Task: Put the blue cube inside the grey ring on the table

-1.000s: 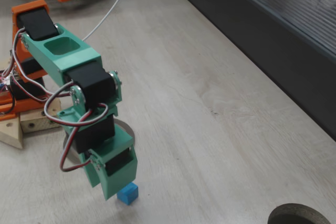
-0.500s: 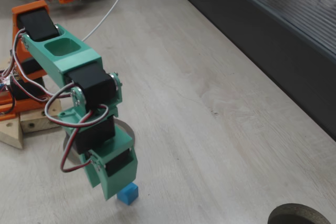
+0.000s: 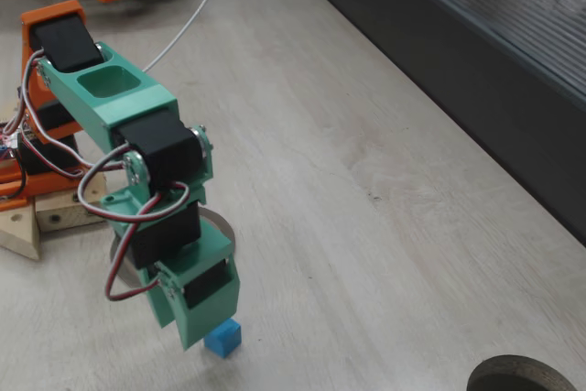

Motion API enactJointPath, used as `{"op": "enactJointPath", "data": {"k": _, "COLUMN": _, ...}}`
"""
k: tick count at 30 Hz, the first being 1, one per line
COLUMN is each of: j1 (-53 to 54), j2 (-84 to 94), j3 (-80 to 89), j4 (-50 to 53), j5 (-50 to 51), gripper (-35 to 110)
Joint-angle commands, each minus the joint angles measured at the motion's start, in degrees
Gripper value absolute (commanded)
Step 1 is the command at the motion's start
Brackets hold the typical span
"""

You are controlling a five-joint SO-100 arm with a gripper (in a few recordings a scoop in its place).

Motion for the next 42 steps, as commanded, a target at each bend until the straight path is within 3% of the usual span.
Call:
{"op": "enactJointPath", "data": {"k": 1, "j1": 0.6, "j2": 2.1, "j3": -0.9, "j4": 1.2, "j5": 0.5, "gripper": 28}}
{"op": "enactJointPath", "data": {"k": 13, "j1": 0.6, "j2": 1.6, "j3": -0.6, "j4": 2.0, "j5": 0.1, "gripper": 50}}
{"op": "enactJointPath", "data": {"k": 37, "j1": 0.6, "j2": 0.1, "j3": -0.7, "j4": 1.3, "j5": 0.5, "gripper": 50}}
{"op": "enactJointPath", "data": {"k": 42, "j1": -5.7, "j2": -4.5, "j3": -0.8, "j4": 1.3, "j5": 0.5, "gripper": 50}}
